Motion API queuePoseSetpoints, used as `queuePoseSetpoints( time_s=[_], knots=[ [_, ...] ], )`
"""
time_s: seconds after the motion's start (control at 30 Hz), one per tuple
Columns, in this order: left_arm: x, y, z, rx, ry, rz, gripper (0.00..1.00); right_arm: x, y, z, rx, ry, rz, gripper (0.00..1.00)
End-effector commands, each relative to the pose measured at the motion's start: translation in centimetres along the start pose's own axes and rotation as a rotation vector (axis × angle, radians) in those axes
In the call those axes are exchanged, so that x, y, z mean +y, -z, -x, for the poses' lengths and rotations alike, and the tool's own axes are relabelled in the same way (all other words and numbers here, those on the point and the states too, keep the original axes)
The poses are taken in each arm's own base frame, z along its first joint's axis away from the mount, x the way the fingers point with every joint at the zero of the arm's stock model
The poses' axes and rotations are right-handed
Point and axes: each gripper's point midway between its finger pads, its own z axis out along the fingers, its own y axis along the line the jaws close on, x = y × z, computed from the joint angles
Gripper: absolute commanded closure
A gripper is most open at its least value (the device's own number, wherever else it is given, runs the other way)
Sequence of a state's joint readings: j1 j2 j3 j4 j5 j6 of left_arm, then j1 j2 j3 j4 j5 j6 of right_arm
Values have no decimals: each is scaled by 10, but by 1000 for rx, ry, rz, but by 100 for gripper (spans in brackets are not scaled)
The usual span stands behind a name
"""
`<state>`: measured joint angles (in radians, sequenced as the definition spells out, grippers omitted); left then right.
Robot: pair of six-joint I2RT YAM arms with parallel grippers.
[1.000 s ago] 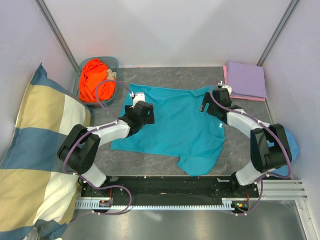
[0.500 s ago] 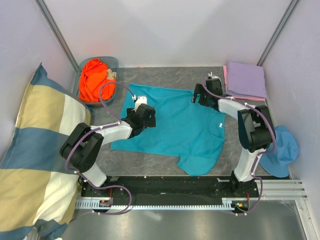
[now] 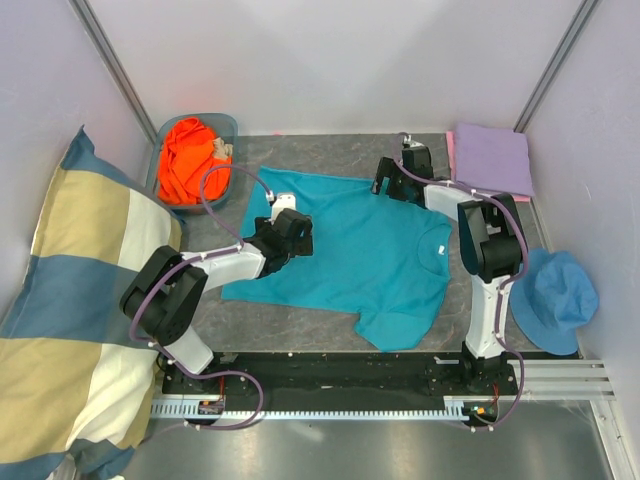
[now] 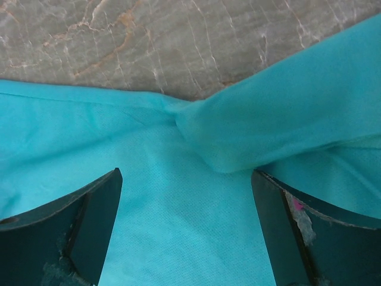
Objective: Fold and stack the t-shirts
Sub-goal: Flatten out the tshirt
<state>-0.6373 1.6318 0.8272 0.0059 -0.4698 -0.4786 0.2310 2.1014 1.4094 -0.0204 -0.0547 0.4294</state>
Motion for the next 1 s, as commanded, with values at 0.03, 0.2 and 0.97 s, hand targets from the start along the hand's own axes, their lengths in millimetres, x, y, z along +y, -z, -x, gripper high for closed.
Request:
queuePoseSetpoints(
  time_s=[0.03,0.2,0.97],
  knots=[
    [-3,-2,7,-33,39,19,0,12,-6,18,-35,6,39,2],
    [-2,-3,7,-31,36,21,0,9,-10,18,-36,14,30,2],
    [12,-21,-52,108,-9,101,0,12,-12,26,-49,34,40,2]
  ],
)
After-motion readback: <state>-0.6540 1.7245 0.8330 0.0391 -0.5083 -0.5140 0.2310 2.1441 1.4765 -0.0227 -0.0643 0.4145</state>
